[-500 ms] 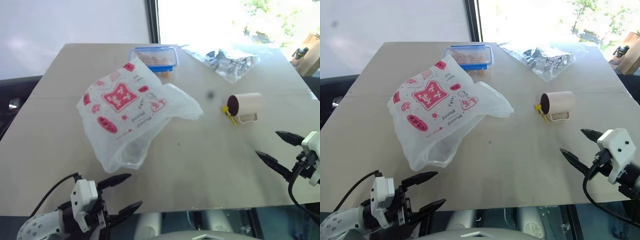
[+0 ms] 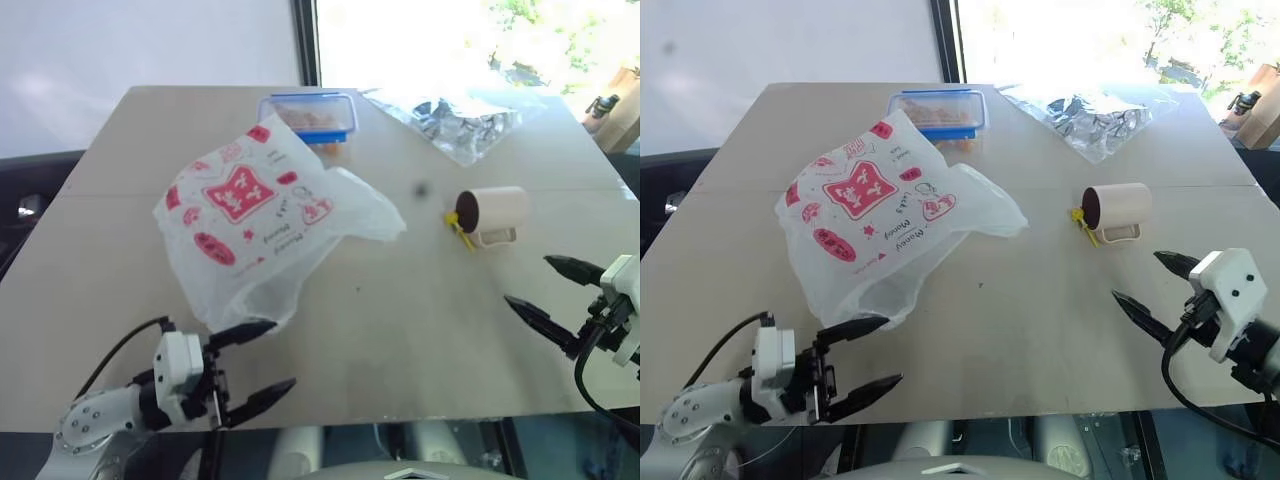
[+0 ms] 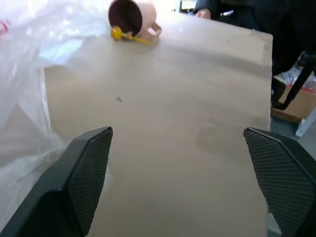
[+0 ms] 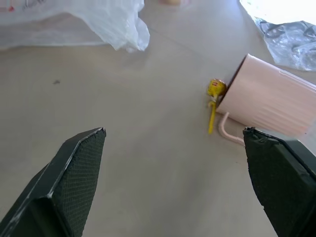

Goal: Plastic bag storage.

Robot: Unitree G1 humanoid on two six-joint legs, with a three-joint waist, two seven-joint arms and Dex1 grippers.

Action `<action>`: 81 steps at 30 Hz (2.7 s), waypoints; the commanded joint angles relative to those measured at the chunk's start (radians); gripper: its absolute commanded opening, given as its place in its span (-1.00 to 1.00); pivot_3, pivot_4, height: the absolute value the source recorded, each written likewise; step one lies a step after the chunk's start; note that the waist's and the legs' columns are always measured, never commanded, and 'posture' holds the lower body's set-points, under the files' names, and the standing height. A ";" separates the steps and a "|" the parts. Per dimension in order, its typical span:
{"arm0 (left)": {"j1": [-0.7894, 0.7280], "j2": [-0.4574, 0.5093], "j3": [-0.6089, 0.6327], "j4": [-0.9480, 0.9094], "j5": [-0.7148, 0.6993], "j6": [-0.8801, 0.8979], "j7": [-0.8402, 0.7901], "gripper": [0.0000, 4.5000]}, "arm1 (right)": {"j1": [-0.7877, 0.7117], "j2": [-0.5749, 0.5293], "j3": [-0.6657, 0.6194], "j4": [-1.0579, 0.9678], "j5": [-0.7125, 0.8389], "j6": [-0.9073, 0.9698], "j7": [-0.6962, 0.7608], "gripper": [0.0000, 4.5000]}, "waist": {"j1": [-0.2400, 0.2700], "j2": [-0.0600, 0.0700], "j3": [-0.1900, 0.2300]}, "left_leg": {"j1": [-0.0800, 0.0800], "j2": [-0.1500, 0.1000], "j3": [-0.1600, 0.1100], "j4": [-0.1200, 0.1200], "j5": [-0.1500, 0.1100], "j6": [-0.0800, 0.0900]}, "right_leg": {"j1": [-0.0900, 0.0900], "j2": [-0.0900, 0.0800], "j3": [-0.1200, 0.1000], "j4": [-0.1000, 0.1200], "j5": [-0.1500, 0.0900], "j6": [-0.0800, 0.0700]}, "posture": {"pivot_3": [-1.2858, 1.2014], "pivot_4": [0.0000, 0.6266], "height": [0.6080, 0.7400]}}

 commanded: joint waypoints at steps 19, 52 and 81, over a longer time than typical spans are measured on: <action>-0.447 0.326 -0.038 -0.175 -0.062 0.552 0.655 0.97 | 0.068 -0.022 -0.006 -0.090 0.137 -0.144 0.216 1.00 | 0.008 0.000 0.001 | 0.000 -0.002 -0.002 -0.002 0.000 -0.001 | 0.002 -0.001 -0.002 -0.005 0.001 0.002 | 0.03 -0.52 1.00; -0.595 0.176 -0.448 -0.003 0.731 0.455 0.705 0.60 | 0.082 -0.106 -0.114 0.262 0.104 -0.446 0.595 1.00 | 0.007 0.000 0.001 | 0.001 -0.002 -0.001 -0.002 0.000 0.000 | 0.004 -0.001 -0.001 -0.004 0.001 0.002 | 0.03 -0.52 1.00; -1.111 0.068 0.006 0.212 0.195 0.805 0.512 -0.97 | -0.333 -0.109 0.464 0.234 -0.469 -0.055 -0.151 1.00 | -0.002 -0.001 0.001 | 0.000 -0.004 -0.003 0.004 0.002 -0.004 | 0.002 0.000 -0.004 0.003 0.001 0.002 | 0.03 -0.52 1.00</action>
